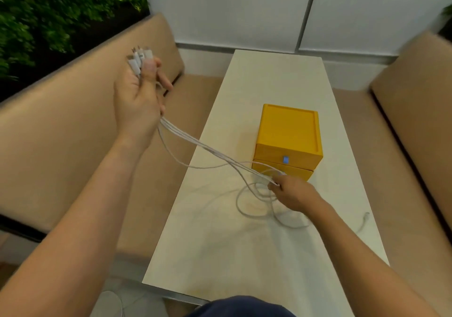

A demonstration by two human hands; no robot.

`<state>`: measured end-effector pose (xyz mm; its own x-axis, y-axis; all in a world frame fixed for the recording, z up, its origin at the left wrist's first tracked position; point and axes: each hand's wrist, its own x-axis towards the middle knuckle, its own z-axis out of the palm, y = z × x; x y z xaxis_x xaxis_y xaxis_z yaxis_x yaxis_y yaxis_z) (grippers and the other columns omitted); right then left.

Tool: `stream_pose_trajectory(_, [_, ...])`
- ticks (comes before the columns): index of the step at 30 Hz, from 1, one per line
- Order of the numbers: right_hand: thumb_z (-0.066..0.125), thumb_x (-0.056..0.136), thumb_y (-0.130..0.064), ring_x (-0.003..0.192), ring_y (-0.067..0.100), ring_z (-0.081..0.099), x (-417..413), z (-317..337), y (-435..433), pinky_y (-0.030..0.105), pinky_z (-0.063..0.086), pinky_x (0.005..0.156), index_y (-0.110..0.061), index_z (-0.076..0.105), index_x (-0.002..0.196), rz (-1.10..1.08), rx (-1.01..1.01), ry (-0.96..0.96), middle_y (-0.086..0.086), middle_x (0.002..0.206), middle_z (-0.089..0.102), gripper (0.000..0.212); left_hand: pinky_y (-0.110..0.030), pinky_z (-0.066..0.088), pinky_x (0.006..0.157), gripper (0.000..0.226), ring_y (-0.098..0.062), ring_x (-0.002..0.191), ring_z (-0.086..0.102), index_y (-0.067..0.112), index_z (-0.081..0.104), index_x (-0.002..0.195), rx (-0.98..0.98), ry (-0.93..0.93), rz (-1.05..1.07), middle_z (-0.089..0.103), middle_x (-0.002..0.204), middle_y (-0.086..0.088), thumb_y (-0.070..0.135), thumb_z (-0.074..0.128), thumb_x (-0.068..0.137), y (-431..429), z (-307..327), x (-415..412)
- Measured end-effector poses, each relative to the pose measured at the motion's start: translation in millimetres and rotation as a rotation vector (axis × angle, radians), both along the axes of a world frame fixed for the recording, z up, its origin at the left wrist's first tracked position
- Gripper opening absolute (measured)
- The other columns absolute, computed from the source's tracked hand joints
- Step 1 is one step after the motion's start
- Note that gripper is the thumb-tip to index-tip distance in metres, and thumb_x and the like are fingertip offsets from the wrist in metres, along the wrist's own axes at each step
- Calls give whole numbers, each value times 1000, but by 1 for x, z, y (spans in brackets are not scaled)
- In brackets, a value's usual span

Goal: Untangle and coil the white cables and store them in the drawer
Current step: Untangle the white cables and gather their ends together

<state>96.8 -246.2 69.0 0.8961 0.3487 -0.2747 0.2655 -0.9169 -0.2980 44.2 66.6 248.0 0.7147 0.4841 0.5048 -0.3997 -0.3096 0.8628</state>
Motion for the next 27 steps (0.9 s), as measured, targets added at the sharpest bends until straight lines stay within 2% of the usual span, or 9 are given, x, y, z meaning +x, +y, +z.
stream_pose_trajectory(2, [49,107,-38,101,30,62,5,24,-5,35,44,73,-21,72,111,-30,158,-31,8,102,66,28,-29,36,44,26,-19,48,41,37,60,89,133,100,-3,59,74,-21,42,43,107,2,-26,-1])
stream_pose_trajectory(4, [50,106,-40,99,28,59,7,52,-3,35,38,72,-18,75,103,-27,263,-54,6,102,57,33,-34,39,46,24,-21,48,42,31,58,93,204,154,-11,61,77,-21,40,42,108,-1,-45,-3])
stream_pose_trajectory(8, [55,101,-52,82,21,62,3,99,-3,38,52,70,-32,69,90,2,153,-196,-7,84,63,27,-34,46,56,31,-11,53,49,13,58,101,379,233,11,63,75,0,37,40,110,2,-64,2])
stream_pose_trajectory(12, [66,94,-53,70,20,64,6,128,-25,37,54,62,-31,70,91,-180,357,-484,-8,77,69,23,-33,42,69,28,-10,65,53,15,55,96,455,243,103,59,72,-1,32,39,111,30,-73,13])
stream_pose_trajectory(15, [65,96,-50,68,13,64,11,116,-37,37,55,62,-36,70,89,-127,267,-348,-10,76,68,16,-38,37,67,26,-25,69,55,12,56,101,487,259,183,62,75,-10,28,38,111,51,-74,23])
stream_pose_trajectory(18, [63,98,-43,81,18,69,13,85,-43,37,58,70,-43,68,106,-125,135,-247,-8,99,74,9,-36,34,66,28,-37,72,58,5,58,105,573,249,223,66,81,-12,26,40,110,53,-71,30])
stream_pose_trajectory(21, [65,99,-39,86,23,71,9,60,-39,39,58,71,-34,70,115,-183,240,-354,-3,101,77,18,-29,34,66,31,-21,66,54,8,57,102,449,227,296,61,74,-1,31,39,110,52,-66,32])
stream_pose_trajectory(24, [72,96,-32,81,20,68,-3,49,-31,41,58,70,-27,73,107,-219,497,-369,-3,89,73,12,-33,40,56,29,-13,53,47,21,54,94,-67,126,341,56,66,10,42,38,107,52,-55,40])
stream_pose_trajectory(27, [74,92,-18,84,28,68,-11,32,-31,46,58,66,-21,70,113,-126,361,-551,1,99,69,22,-25,30,42,24,-10,44,37,17,51,96,-370,88,269,55,66,6,33,38,108,50,-34,47])
